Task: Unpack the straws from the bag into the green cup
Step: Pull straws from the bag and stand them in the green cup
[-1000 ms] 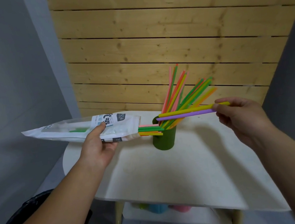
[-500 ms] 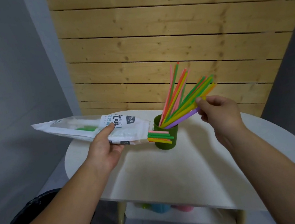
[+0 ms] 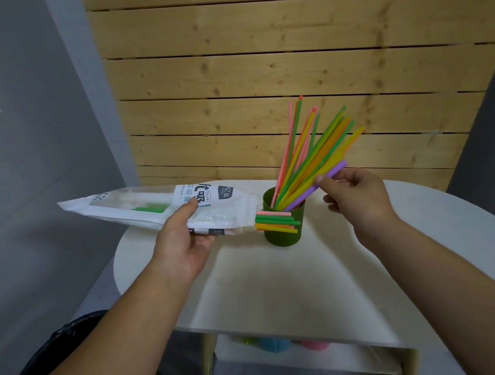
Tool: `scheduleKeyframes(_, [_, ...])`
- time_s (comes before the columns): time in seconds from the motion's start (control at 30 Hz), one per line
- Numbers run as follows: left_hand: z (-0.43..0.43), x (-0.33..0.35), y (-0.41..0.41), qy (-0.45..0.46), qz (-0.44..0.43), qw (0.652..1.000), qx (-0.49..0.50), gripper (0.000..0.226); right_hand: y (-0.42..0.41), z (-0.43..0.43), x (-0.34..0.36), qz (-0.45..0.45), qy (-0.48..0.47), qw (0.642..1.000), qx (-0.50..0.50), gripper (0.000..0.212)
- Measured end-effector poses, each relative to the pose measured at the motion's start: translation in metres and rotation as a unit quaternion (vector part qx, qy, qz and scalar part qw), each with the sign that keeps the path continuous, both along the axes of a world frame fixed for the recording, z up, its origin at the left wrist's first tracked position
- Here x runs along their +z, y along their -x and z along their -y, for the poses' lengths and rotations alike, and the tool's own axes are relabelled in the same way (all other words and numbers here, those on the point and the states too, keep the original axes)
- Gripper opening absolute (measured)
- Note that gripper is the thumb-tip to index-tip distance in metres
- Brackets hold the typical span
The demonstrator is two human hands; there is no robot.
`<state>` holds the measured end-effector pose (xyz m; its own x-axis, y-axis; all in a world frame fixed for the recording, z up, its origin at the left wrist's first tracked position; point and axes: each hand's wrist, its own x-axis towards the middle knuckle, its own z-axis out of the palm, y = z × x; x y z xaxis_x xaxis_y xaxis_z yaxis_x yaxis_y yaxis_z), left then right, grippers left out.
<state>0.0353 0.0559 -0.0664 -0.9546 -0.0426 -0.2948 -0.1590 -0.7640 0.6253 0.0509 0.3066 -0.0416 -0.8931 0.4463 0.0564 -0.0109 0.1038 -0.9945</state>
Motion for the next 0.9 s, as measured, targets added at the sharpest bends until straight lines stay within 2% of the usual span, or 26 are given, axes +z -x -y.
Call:
scheduleKeyframes(0.1, [0.001, 0.003, 0.000, -0.005, -0.006, 1.000, 0.003, 0.024, -0.016, 0.007, -0.002, 0.085, -0.013, 0.996, -0.003, 0.033])
scheduleKeyframes(0.2, [0.001, 0.006, -0.001, -0.011, -0.009, 1.000, 0.004, 0.030, -0.034, 0.018, 0.004, 0.146, -0.008, 0.984, 0.102, 0.035])
scheduleKeyframes(0.27, [0.000, 0.007, -0.002, -0.013, -0.010, 1.000, 0.004, 0.030, -0.041, 0.027, 0.008, 0.108, -0.025, 0.981, 0.162, 0.031])
scheduleKeyframes(0.43, [-0.001, 0.008, -0.006, -0.007, -0.010, 1.000, 0.002, 0.024, -0.045, 0.039, 0.008, -0.006, -0.115, 0.976, 0.187, 0.011])
scheduleKeyframes(0.63, [0.002, 0.007, -0.007, 0.006, -0.010, 1.000, -0.003, 0.021, -0.042, 0.039, 0.006, -0.023, -0.189, 0.967, 0.168, 0.010])
scheduleKeyframes(0.73, [0.003, 0.008, -0.007, 0.004, -0.009, 1.000, 0.002, 0.022, -0.043, 0.040, 0.006, -0.038, -0.169, 0.967, 0.186, 0.026])
scheduleKeyframes(0.9, [0.000, 0.009, -0.007, 0.003, -0.004, 1.000, -0.001, 0.021, -0.043, 0.041, 0.006, -0.028, -0.194, 0.964, 0.181, 0.014])
